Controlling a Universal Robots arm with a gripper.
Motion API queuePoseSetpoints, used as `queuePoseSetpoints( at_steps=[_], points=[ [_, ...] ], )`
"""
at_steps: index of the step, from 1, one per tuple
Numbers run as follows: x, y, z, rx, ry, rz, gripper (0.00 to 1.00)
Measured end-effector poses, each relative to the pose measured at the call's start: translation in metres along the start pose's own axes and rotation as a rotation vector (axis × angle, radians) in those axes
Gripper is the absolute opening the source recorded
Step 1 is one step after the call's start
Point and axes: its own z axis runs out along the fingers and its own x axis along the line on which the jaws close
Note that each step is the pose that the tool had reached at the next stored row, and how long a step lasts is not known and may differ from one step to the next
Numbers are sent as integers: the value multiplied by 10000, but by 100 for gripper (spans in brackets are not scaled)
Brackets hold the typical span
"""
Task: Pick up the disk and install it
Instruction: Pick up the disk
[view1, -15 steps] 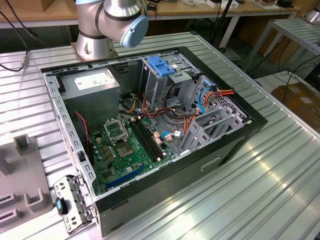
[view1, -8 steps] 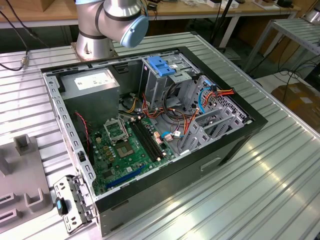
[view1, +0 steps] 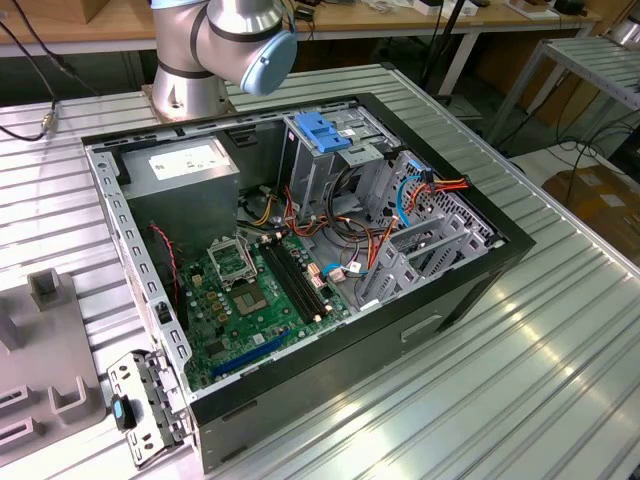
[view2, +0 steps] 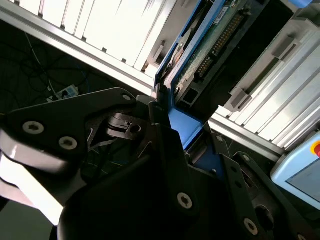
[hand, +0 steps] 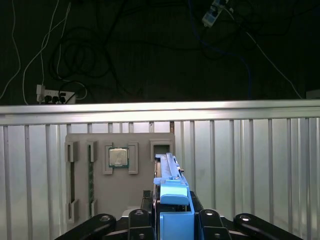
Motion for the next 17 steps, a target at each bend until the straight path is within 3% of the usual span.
queuePoseSetpoints(
  at_steps=[17],
  points=[
    [-1,0,-39,0,0,0,37]
  ],
)
